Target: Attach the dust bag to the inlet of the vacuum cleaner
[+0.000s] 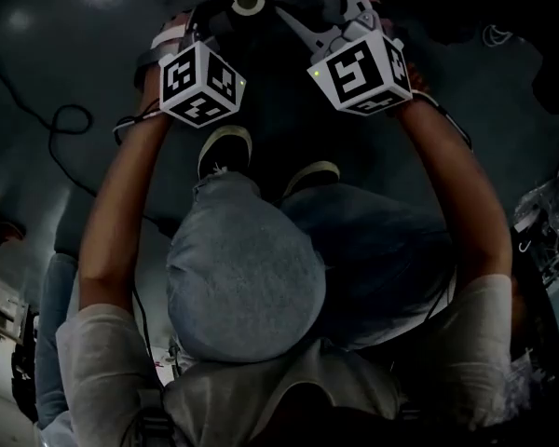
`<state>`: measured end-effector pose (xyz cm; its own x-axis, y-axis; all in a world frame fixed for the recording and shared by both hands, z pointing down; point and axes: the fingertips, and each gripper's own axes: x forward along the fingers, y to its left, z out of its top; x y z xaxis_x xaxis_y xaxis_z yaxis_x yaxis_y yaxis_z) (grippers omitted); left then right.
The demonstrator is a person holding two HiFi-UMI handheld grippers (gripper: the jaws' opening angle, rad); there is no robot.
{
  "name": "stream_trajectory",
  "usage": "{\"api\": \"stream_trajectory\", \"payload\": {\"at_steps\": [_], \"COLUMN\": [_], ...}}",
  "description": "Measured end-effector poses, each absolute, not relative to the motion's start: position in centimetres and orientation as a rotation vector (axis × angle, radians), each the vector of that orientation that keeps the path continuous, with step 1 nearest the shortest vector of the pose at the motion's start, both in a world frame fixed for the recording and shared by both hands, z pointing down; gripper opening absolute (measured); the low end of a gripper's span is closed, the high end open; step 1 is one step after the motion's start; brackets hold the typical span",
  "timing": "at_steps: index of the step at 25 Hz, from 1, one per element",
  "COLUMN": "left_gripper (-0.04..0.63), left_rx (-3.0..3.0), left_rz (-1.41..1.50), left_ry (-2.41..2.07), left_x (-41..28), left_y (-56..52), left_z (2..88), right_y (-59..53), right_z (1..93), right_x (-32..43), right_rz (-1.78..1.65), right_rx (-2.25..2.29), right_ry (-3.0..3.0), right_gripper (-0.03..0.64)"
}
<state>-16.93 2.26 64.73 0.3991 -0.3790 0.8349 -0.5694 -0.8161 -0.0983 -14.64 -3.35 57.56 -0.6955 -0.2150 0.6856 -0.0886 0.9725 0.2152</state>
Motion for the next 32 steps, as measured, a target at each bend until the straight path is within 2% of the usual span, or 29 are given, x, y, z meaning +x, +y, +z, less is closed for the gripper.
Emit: {"api": "stream_trajectory", "payload": {"at_steps": [5,13,18,26,32], "left_gripper": [0.276,0.26,0.159,0.055,0.031], "left_rx": [2.424,2.405,2.418,2.403,2.397], "left_rz": [1.631,1.759,1.776,1.756,1.745], "left_ry": [-0.739,-0.582,-0.517,-0.503,-0.494], "left_x": [-17.4,-17.2,-17.0,-16.8,-17.0], "left_y": [4.0,4.8,5.6,5.5,5.5], "left_z": [70.6,73.0,72.9,72.5,70.9], "right_y": [-1.6,-0.2,0.1,1.1,2.8], "right_z": [61.7,63.8,64.9,67.3,68.7], "right_x": [-14.5,-13.7,-13.6,-12.9,-13.2], "right_rz": [-0.185,-0.144,-0.13,-0.147,-0.341], "right_rx": [0.175,0.149,0.138,0.074,-0.028], "right_ry": [-2.298,-2.268,-2.255,-2.204,-2.148], "right_gripper": [0.178,0.178,0.178,0.178,0.178]}}
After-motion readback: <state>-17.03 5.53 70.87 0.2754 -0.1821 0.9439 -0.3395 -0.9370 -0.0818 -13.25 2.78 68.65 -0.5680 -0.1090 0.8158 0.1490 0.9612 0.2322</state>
